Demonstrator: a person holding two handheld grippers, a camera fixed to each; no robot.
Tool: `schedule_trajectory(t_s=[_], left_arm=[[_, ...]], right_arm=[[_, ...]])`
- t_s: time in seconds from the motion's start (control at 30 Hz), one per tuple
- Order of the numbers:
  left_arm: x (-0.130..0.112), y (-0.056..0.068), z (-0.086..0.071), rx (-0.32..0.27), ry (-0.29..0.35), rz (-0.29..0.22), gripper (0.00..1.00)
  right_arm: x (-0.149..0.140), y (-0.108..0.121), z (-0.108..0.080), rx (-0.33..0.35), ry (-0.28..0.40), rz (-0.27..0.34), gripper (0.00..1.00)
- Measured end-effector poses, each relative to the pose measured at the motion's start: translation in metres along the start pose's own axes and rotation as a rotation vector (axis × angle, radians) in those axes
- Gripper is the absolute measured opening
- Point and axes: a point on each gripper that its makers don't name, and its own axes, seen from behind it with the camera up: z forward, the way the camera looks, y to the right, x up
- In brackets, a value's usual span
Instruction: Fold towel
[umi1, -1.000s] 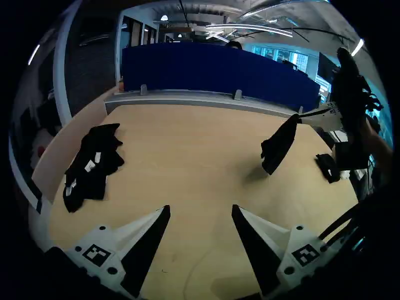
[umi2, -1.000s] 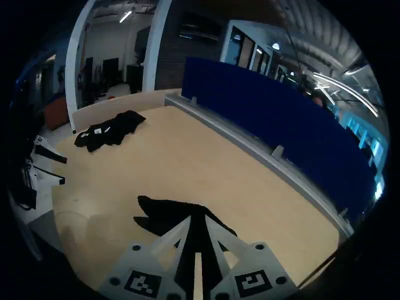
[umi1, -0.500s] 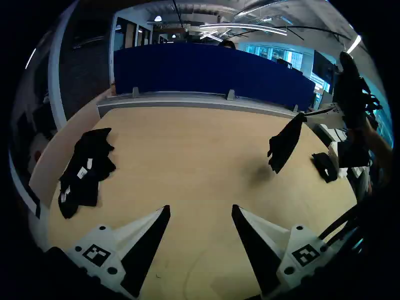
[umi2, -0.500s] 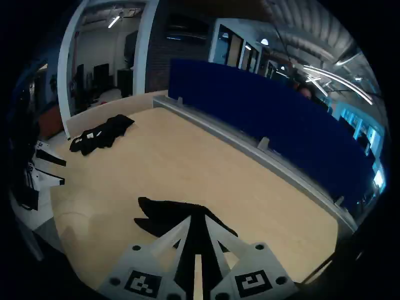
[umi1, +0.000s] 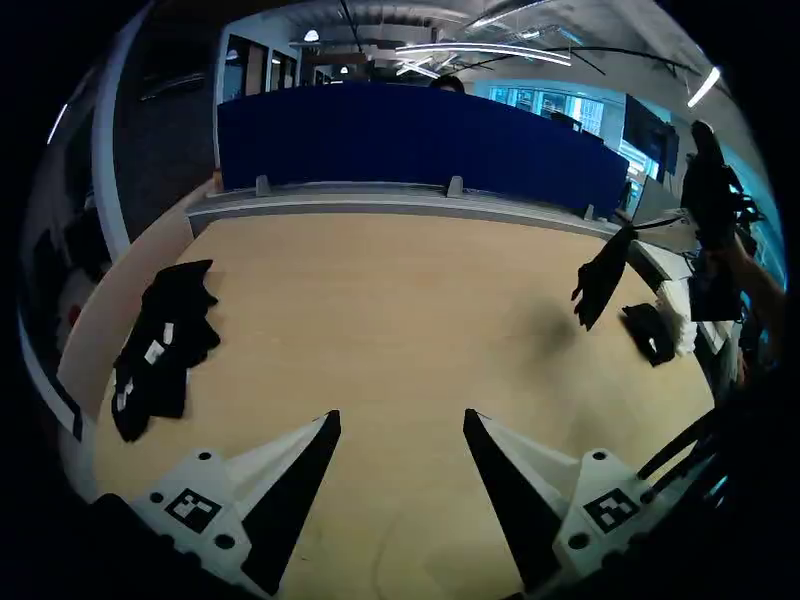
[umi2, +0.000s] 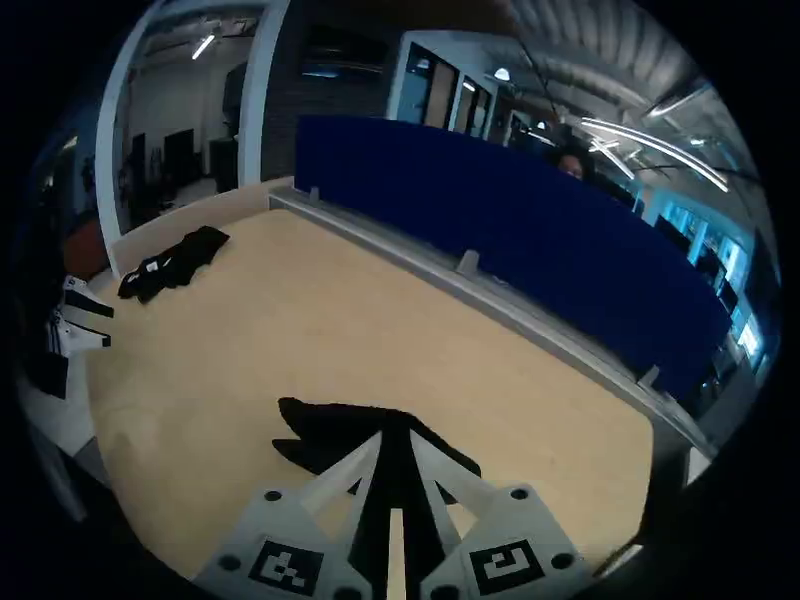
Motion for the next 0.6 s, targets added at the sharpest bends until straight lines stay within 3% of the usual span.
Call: schedule_trajectory(t_s=[0.6], left_arm=[[0.009, 0.019, 0.009, 0.021, -0.018, 0.008, 0.91]], right_arm=[[-0.047, 0.117, -0.033, -0.071, -0.034, 0.023, 0.04]])
